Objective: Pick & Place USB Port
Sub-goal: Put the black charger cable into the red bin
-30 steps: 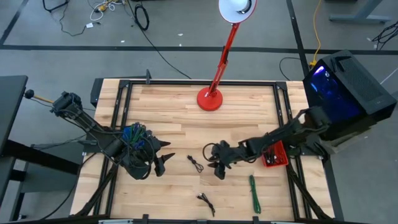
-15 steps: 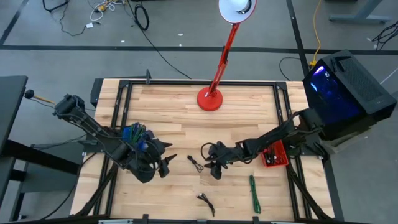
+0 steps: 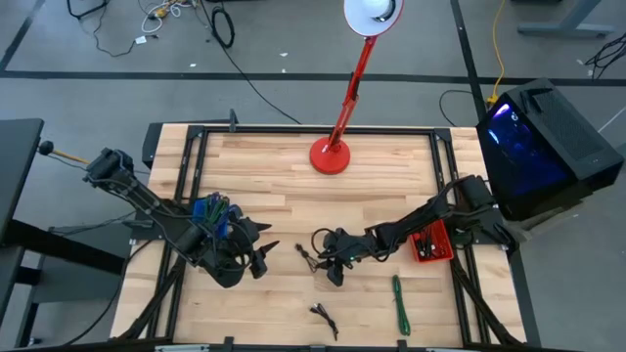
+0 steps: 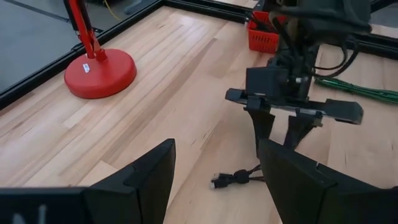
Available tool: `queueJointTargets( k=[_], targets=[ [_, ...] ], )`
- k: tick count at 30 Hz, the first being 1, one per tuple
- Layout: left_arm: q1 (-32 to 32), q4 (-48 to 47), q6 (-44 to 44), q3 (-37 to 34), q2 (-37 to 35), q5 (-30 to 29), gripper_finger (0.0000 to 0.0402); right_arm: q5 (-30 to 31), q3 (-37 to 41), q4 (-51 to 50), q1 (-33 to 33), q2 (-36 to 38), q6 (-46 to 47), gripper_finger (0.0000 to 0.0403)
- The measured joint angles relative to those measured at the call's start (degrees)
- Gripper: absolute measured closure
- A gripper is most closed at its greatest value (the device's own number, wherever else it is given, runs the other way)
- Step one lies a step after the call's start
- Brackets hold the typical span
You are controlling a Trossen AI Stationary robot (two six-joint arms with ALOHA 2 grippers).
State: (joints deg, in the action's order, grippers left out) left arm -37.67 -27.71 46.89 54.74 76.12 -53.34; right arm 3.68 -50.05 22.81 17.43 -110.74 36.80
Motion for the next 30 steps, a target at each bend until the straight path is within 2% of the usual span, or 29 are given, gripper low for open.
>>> queueJointTargets(
  k=[10,30],
  targets=[
    [0.00,-0.06,-0.02,0.00,0.00,0.00,0.0165,-0.99,-4.82,-2.88,0.02,-0.82,-1.95,0.0247],
    [0.00,-0.08,0.02,0.00,0.00,0.02,0.0165,0.32,-5.06,-7.59,0.02,-0.82,-1.00,0.0247]
  ],
)
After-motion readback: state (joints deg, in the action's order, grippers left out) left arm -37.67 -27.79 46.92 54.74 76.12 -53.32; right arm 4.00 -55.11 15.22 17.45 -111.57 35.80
